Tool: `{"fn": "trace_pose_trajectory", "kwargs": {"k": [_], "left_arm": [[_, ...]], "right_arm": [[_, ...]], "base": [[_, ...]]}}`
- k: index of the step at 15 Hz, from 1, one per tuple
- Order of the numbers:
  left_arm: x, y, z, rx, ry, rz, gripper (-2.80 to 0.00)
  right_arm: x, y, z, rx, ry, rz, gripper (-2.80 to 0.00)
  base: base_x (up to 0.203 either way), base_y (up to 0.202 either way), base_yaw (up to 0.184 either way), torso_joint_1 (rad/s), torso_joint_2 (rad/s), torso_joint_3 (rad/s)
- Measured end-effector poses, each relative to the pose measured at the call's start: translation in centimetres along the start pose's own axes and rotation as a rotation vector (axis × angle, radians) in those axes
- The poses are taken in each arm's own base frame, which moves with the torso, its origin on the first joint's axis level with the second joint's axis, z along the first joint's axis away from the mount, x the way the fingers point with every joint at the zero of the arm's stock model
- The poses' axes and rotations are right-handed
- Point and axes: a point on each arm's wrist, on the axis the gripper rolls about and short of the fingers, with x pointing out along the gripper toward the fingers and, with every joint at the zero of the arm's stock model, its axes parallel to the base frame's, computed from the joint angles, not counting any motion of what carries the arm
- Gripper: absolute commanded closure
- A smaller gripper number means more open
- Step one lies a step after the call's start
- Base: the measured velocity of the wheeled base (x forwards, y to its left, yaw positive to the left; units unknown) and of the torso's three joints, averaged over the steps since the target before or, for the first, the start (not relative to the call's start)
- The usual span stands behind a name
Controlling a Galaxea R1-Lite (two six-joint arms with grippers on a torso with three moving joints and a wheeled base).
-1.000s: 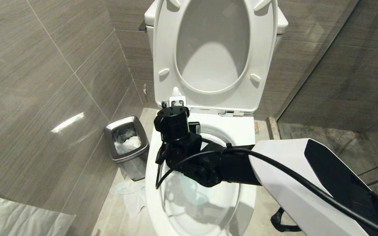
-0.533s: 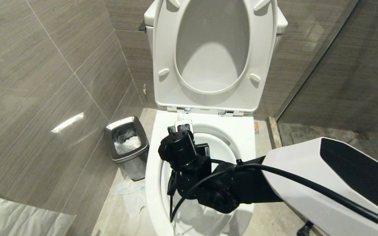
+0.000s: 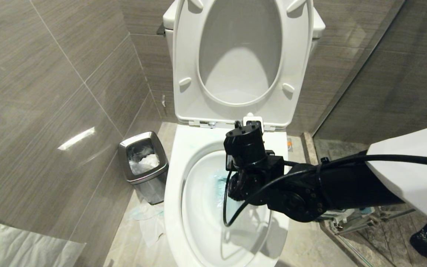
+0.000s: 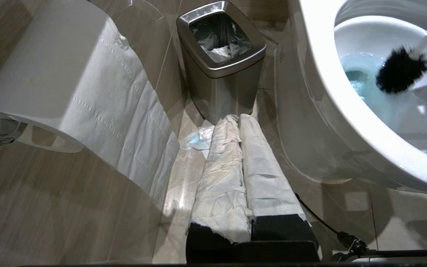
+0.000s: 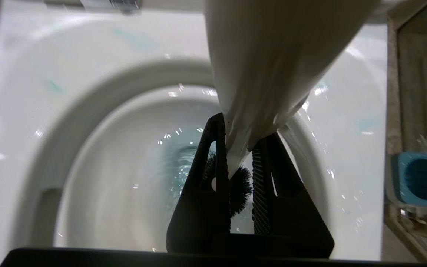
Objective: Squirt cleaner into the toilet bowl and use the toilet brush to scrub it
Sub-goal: Scrub the toilet bowl
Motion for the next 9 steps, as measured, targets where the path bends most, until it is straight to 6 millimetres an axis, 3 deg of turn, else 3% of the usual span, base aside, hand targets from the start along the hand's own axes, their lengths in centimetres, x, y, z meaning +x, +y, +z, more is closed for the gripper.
{"fn": "trace_pose_trajectory", "kwargs": {"k": [3,9], "left_arm": [[0.0,0.0,0.0,0.000,0.000,0.000,0.00],[0.0,0.0,0.0,0.000,-0.001,0.000,0.00]], "right_arm": [[0.6,1.1,1.8,0.053,-0.051,0.019,0.00],[1.5,1.8,1.0,0.032,-0.043,0.031,0.00]], "base": [[0.000,0.000,0.000,0.000,0.00,0.000],[0.000,0.000,0.000,0.000,0.00,0.000]]}}
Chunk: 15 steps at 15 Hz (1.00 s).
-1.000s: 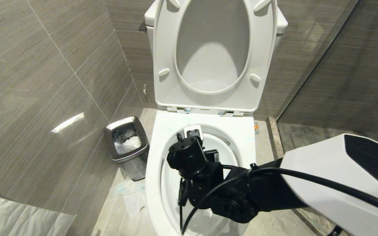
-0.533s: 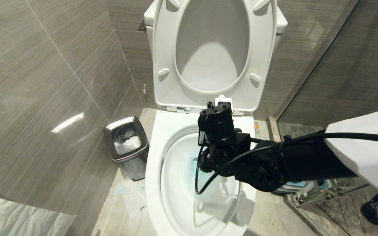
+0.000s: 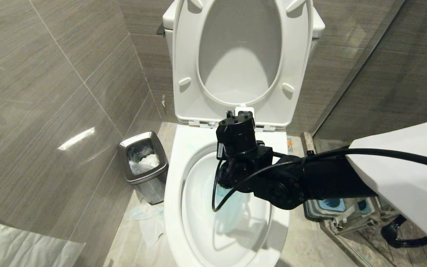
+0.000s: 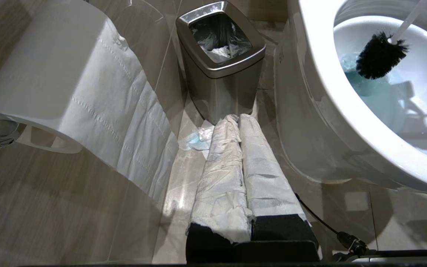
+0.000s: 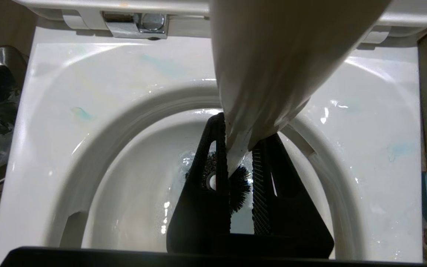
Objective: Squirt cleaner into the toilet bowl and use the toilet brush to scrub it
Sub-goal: Scrub the toilet bowl
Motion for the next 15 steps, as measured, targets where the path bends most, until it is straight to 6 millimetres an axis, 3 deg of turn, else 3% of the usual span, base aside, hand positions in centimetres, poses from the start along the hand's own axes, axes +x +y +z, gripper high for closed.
{"fn": "trace_pose_trajectory", "kwargs": {"k": [10,13,15], "left_arm": [[0.0,0.0,0.0,0.000,0.000,0.000,0.00],[0.0,0.0,0.0,0.000,0.000,0.000,0.00],[0.0,0.0,0.0,0.001,0.000,0.000,0.00]], "right_arm": [[2.8,1.8,-4.5,-0.037,0.041,-0.012,0.00],[3.1,2.1,-4.6,-0.033,0.035,-0.014,0.00],[2.4,2.1,-3.3,-0.018,0.018,-0.005,0.00]], "base": [[0.000,0.000,0.000,0.000,0.00,0.000],[0.000,0.000,0.000,0.000,0.00,0.000],[0.000,0.000,0.000,0.000,0.00,0.000]]}}
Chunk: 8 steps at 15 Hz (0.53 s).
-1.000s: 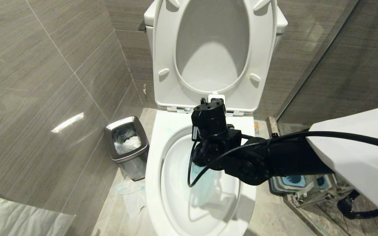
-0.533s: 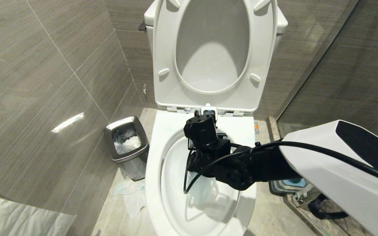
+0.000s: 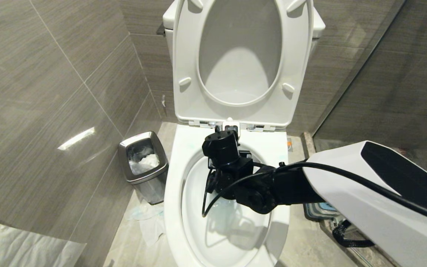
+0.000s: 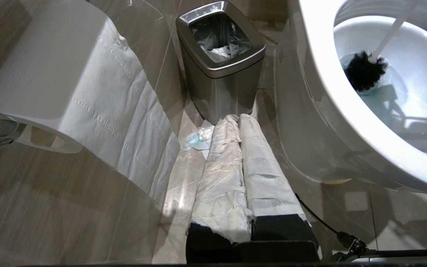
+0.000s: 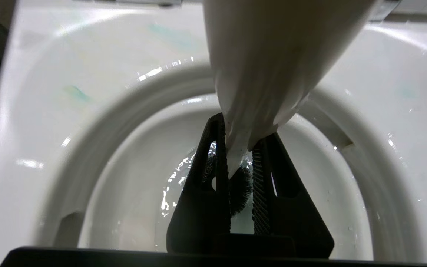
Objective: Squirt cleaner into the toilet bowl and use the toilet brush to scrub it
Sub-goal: Scrub the toilet bowl
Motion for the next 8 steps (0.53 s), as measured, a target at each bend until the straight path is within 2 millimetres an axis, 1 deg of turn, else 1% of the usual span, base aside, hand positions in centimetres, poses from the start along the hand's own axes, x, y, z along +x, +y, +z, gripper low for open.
{"fn": "trace_pose_trajectory", "kwargs": {"k": [2,5,6,8], "left_arm": [[0.0,0.0,0.0,0.000,0.000,0.000,0.00],[0.0,0.0,0.0,-0.001,0.000,0.000,0.00],[0.0,0.0,0.0,0.000,0.000,0.000,0.00],[0.0,0.0,0.0,0.000,0.000,0.000,0.00]], "right_arm": [[-1.4,-0.4,2.6,0.029,-0.029,0.014,0.00],[-4.1,-1.4,6.9,0.065,-0.065,0.034,0.00],[-4.8,-1.7,8.0,0.076,-0.076,0.040,0.00],[-5.5,-2.1,9.2,0.097,-0.094,0.046,0.00]], "base": [[0.000,0.000,0.000,0.000,0.00,0.000],[0.000,0.000,0.000,0.000,0.00,0.000],[0.000,0.000,0.000,0.000,0.00,0.000],[0.000,0.000,0.000,0.000,0.00,0.000]]}}
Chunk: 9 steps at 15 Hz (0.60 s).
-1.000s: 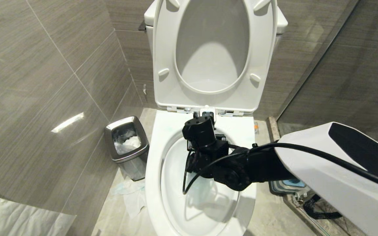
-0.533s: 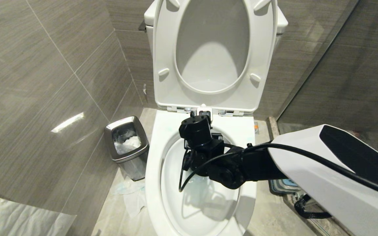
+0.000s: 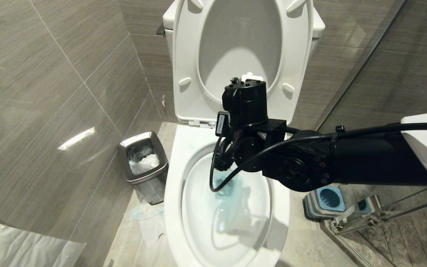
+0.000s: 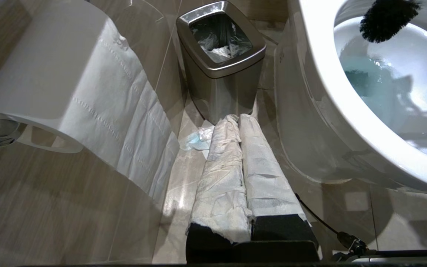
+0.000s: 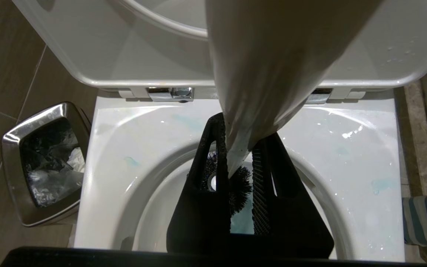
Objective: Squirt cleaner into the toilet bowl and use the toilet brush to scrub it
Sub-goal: Scrub the toilet bowl
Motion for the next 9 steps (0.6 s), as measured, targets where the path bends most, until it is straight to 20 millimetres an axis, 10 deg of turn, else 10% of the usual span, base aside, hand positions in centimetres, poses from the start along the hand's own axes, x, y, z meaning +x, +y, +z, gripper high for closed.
{"fn": "trace_pose_trajectory", "kwargs": {"k": [9], "left_arm": [[0.0,0.0,0.0,0.000,0.000,0.000,0.00]], "right_arm": [[0.5,0.3,-1.1,-0.013,0.013,-0.003,0.00]], "base": [[0.000,0.000,0.000,0.000,0.00,0.000]]}}
